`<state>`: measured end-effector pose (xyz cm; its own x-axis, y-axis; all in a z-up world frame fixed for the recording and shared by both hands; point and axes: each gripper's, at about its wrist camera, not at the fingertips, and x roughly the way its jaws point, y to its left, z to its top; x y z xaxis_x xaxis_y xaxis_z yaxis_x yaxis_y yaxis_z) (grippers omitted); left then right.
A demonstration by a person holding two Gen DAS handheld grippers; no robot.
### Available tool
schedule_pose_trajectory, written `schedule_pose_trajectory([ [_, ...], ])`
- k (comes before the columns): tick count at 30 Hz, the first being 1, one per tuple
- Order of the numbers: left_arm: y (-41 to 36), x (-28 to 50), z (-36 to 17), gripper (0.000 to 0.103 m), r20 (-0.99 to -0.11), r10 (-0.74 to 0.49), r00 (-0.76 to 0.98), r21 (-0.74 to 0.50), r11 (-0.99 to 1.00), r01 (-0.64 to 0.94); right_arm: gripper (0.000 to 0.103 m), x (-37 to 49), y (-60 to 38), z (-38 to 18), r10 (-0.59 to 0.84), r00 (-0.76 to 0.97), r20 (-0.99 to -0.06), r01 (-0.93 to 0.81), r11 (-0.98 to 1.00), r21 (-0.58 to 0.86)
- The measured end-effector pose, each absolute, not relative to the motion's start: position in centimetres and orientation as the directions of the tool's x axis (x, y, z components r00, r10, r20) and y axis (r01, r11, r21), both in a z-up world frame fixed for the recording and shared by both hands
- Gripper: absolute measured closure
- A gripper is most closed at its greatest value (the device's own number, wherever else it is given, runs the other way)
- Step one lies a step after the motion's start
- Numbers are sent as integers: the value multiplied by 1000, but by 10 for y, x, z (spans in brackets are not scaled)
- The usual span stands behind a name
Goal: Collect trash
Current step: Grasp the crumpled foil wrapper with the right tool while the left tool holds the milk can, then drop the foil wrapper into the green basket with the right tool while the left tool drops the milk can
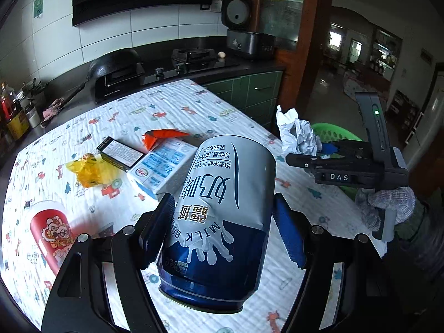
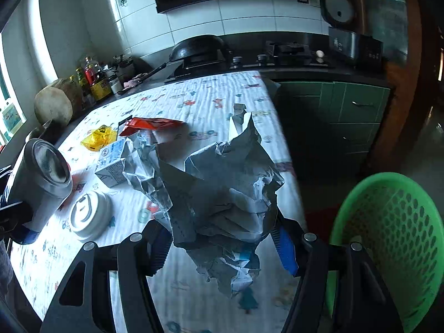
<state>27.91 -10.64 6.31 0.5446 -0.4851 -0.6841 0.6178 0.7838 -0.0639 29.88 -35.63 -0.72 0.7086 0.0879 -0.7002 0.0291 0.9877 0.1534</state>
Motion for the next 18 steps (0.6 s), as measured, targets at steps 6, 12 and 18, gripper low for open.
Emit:
schedule_pose_trajectory([
  [6, -155, 266, 64, 32, -681, -534, 501, -77, 733, 676, 41, 264, -436, -14, -62, 683, -728, 179, 980, 85],
  [12, -209, 259, 64, 32, -682, -577, 450, -92, 678, 729, 31, 236, -507, -22, -166, 653, -739, 294, 955, 45],
  [18, -262, 256, 64, 32, -685, -608, 401, -106, 628, 771, 24, 219, -552, -29, -212, 643, -736, 351, 936, 37],
])
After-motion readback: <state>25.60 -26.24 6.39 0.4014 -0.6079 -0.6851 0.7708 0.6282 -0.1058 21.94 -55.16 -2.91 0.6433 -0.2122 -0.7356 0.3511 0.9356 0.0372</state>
